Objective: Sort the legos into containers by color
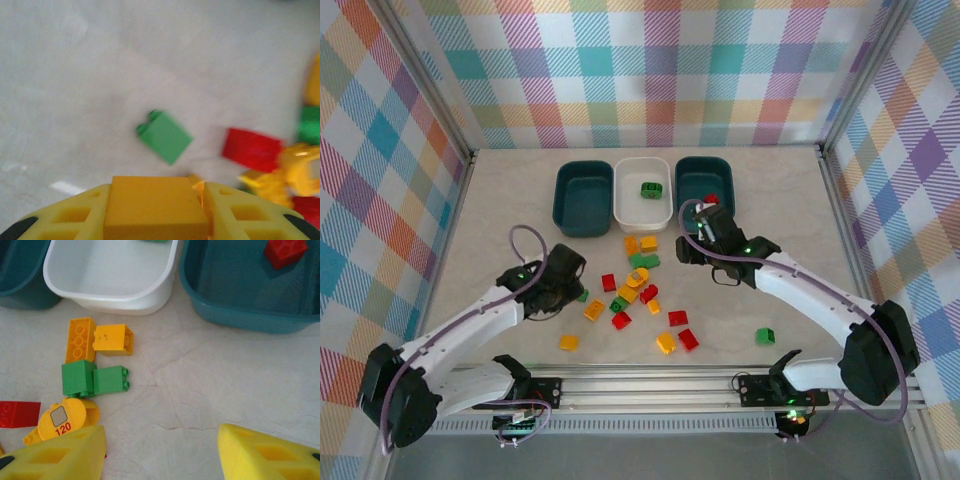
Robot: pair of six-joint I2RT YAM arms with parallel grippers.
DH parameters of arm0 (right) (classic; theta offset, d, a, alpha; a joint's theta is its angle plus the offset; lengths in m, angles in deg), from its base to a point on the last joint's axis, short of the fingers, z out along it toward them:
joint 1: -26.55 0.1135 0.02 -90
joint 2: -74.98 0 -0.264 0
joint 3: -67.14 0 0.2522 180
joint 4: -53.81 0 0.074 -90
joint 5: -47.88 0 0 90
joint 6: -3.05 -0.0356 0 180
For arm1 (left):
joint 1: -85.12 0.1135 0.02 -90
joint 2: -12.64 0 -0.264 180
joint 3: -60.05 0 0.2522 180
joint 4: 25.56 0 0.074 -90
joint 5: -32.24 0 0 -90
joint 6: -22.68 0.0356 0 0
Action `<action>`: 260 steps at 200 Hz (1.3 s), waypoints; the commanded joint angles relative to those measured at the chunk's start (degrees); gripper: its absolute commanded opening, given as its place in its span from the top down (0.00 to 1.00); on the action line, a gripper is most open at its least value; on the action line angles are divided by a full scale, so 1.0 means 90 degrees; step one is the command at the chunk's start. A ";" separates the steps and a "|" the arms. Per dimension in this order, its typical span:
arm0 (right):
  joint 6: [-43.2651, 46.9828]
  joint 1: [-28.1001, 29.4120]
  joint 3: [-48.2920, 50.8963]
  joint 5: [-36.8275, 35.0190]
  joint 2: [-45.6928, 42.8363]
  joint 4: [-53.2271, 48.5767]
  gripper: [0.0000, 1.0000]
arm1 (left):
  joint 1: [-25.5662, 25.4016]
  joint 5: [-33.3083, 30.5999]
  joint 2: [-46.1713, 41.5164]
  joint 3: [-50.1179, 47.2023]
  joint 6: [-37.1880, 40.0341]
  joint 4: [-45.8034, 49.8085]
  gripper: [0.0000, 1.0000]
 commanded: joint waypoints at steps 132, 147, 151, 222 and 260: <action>-0.0409 -0.0861 0.0160 -0.0371 -0.0334 -0.0868 0.36 | 0.2232 0.1677 0.6917 0.7233 0.1923 0.0213 0.57; -0.0421 -0.0934 0.0126 -0.0374 -0.0373 -0.0955 0.36 | 0.2232 0.1764 0.7028 0.7390 0.1960 0.0145 0.53; -0.0424 -0.0950 0.0109 -0.0376 -0.0388 -0.0975 0.36 | 0.2232 0.1764 0.7035 0.7414 0.1971 0.0122 0.52; -0.0869 -0.0990 -0.0016 -0.0566 -0.0623 -0.1749 0.35 | 0.2232 0.1954 0.6617 0.7374 0.2133 -0.0037 0.25; -0.1995 -0.1168 -0.0204 -0.1031 -0.0754 -0.3414 0.23 | 0.2086 0.2214 0.4844 0.4773 0.1756 -0.1464 0.17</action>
